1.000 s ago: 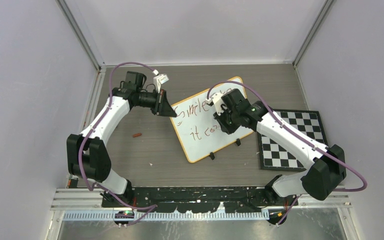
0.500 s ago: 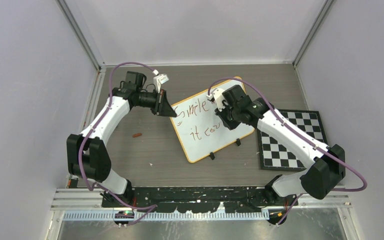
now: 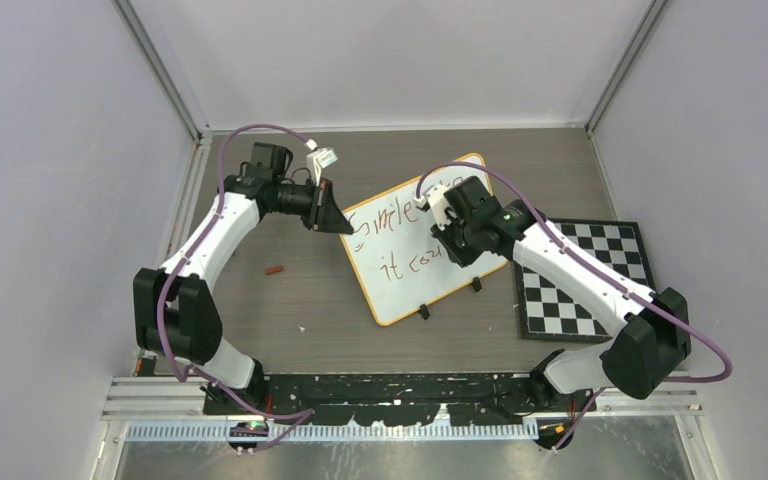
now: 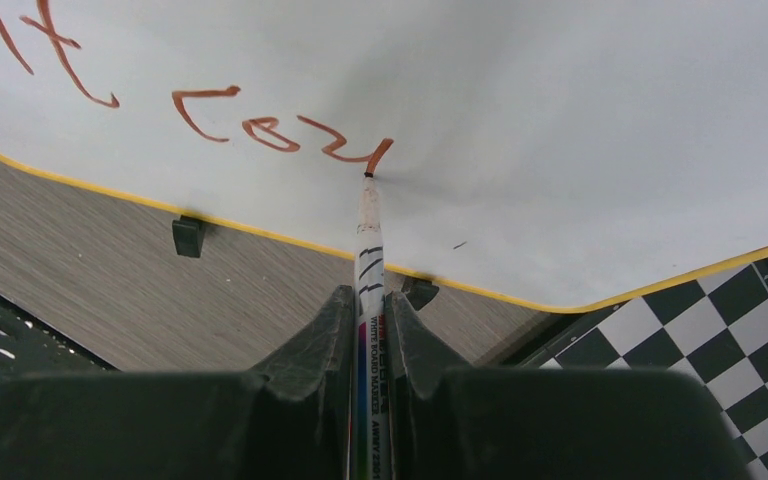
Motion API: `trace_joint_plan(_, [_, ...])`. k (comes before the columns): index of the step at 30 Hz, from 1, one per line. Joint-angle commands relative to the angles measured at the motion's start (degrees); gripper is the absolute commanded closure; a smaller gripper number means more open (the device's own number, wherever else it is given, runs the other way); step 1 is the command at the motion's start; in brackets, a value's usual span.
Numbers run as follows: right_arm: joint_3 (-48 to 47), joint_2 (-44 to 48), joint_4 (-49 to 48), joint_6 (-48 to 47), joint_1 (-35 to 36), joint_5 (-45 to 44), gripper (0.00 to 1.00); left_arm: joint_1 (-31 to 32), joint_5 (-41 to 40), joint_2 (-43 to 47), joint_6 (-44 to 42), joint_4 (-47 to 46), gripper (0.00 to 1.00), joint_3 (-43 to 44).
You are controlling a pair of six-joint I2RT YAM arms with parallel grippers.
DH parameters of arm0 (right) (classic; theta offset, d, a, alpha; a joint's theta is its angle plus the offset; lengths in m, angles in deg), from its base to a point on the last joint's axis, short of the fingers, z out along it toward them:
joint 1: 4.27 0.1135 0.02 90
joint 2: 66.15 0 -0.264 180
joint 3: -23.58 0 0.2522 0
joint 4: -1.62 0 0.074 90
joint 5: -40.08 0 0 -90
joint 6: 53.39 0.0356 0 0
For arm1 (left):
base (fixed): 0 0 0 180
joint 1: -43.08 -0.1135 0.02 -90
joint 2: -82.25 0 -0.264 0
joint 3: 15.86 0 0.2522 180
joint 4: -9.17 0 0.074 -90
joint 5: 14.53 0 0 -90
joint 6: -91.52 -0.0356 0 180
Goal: Write a sentence on the whiteboard
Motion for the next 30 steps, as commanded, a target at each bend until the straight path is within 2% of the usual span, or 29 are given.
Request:
trace_joint_plan(1, [1.55, 1.19, -2.48, 0.92, -0.31, 0.01, 1.0, -0.28, -3.11, 0.41, -1.46, 0.05, 1.0, 1.06])
trace_joint_plan(12, [-3.38, 2.16, 1.58, -0.62, -0.41, -0.46, 1.0, -0.28, -2.87, 0.73, -1.82, 0.15, 1.0, 1.08])
trace_joint_plan(30, [-2.67, 0.02, -1.96, -1.67, -0.83, -2.65, 1.0, -0.28, -3.13, 1.14, -1.83, 0.23, 1.0, 0.98])
